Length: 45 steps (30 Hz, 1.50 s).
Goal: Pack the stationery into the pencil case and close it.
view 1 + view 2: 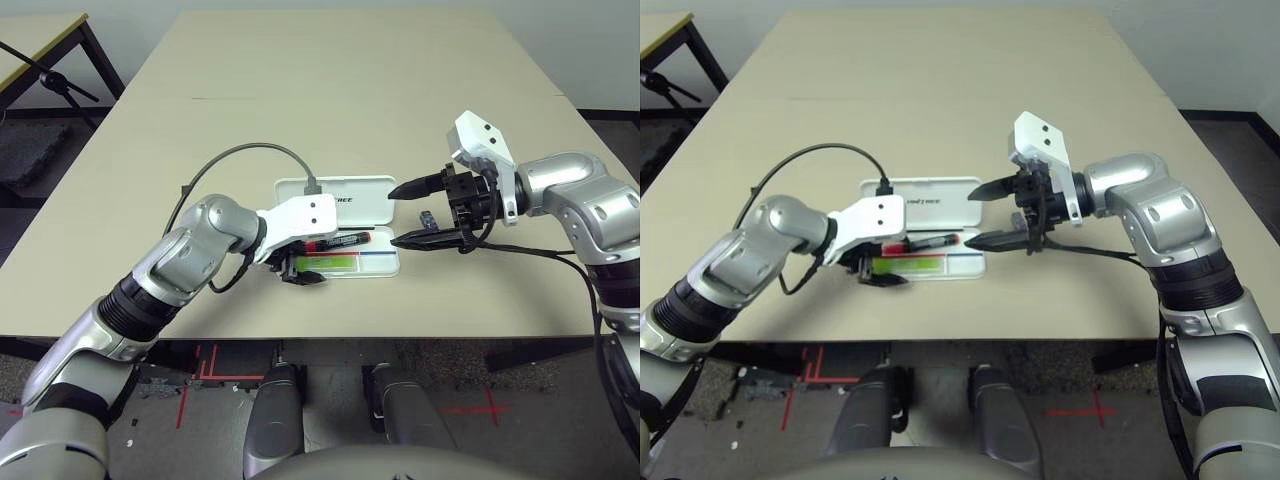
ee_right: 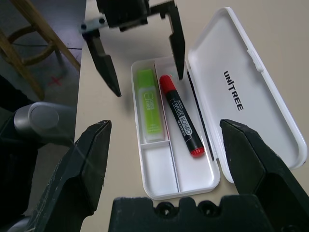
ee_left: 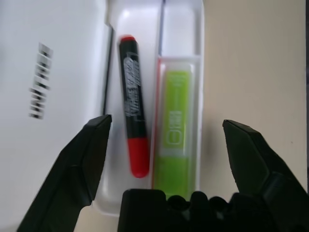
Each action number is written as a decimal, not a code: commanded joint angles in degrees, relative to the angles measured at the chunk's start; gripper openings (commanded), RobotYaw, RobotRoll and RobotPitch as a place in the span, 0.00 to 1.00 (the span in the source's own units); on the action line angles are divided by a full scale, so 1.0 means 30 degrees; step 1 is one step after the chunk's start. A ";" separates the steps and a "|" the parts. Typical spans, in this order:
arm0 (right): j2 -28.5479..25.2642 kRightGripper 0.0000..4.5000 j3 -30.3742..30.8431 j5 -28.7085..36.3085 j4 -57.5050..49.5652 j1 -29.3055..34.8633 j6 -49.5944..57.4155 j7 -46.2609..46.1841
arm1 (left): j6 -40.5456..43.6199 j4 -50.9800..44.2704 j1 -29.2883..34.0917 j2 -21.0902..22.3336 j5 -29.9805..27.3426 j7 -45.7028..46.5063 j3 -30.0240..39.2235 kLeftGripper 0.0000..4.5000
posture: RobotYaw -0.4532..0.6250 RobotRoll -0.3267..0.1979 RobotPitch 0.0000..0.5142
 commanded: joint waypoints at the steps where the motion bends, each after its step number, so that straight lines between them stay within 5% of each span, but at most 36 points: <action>1: -0.0250 1.00 -0.0071 -0.0050 0.0016 0.0003 -0.0093 0.0006 | -0.0414 -0.1048 0.0246 0.1107 -0.1474 -0.0666 0.2314 0.99 | 0.42 0.62 0.21; 7: -0.0573 1.00 -0.0070 -0.0066 0.0185 0.0315 -0.0125 0.0092 | -0.0019 -0.2455 0.0958 0.2843 -0.3773 -0.1270 0.5228 0.99 | 0.43 0.62 0.23; 13: -0.0509 1.00 -0.0212 0.0290 -0.0054 0.0154 0.1908 -0.0874 | 0.0048 -0.2729 0.1258 0.3139 -0.4245 -0.0851 0.5387 0.99 | 0.44 0.62 0.24; 17: -0.0080 1.00 -0.1906 0.1530 -0.0165 -0.1038 0.6497 -0.3517 | 0.0094 -0.2855 0.1573 0.3180 -0.4186 -0.0541 0.5178 0.99 | 0.44 0.62 0.24; 27: 0.1243 1.00 -0.3184 -0.0324 0.2303 -0.2634 1.3180 -1.1194 | -0.0174 -0.2398 0.1452 0.3076 -0.3965 -0.0481 0.4710 0.99 | 0.42 0.62 0.25; 45: 0.4254 1.00 -0.1456 -0.1989 0.4244 -0.0041 1.1322 -1.4956 | 0.0045 -0.2610 0.1150 0.2956 -0.4220 -0.0194 0.4636 0.99 | 0.44 0.62 0.24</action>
